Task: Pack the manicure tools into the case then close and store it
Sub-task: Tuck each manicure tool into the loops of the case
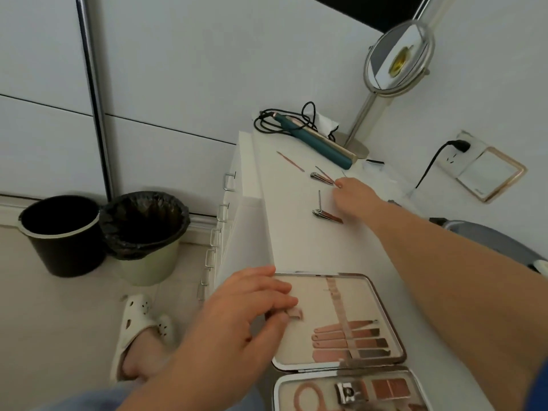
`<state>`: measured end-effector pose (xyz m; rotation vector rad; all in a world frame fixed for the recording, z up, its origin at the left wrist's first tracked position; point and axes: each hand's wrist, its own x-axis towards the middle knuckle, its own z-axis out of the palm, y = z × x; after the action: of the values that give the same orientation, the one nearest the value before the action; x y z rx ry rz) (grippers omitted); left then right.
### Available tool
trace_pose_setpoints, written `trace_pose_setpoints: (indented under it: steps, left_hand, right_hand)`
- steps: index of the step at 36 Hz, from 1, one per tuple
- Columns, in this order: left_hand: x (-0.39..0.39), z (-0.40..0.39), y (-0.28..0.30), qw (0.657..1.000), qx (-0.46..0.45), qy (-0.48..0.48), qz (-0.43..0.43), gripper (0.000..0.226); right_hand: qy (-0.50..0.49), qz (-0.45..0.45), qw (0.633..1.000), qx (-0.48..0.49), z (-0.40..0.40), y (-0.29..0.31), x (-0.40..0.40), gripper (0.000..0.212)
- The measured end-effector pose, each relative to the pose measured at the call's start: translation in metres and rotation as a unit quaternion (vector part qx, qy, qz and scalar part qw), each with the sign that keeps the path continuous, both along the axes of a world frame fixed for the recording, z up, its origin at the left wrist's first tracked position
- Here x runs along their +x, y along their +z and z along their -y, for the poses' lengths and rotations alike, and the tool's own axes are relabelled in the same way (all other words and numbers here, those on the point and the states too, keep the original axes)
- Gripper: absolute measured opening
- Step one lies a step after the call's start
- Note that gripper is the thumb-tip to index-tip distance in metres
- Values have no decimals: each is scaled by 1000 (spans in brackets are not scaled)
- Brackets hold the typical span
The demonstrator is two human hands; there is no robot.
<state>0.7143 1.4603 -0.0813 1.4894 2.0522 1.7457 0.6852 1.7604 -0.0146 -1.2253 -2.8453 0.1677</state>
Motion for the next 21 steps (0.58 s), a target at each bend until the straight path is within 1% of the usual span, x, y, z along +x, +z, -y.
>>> trace_pose_setpoints:
  steps: [2,4,6,8,13,16,19,20,21]
  left_hand:
    - [0,-1,0,1000,12,10,-7,17]
    - [0,-2,1,1000,20,18,-16,17]
    - [0,-2,1,999,23,20,-15,21]
    - [0,-2,1,999,25,18,-13,25]
    - [1,-4,-1,999,33,23,-6,25]
    - [2,-5,-1,999,39,26,-4,24]
    - [3,-5,-1,999,32,33,-10,18]
    - [3,-4,-1,999,30,37,-9,16]
    - [3,-4,-1,999,28,39,-8,16]
  right_hand:
    - [3,16,1000,-2,-5,-1,-5,32]
    - [-1,25,1000,-6,-9,-2,-8,37]
    - [-11,13,1000,-8,-13,-4,-9,45]
    - [-27,-15,1000,-2,-17,-5,-8,48]
    - [-24,-6,997,71,-22,-1,-5,49]
    - [-26,-7,994,103,-20,7,-4,41]
    - [-46,25,992,115,-18,9,-5,12]
    - [-59,32,992,111,-17,9,-6,13]
    - [-65,38,991,108,-17,9,-7,19]
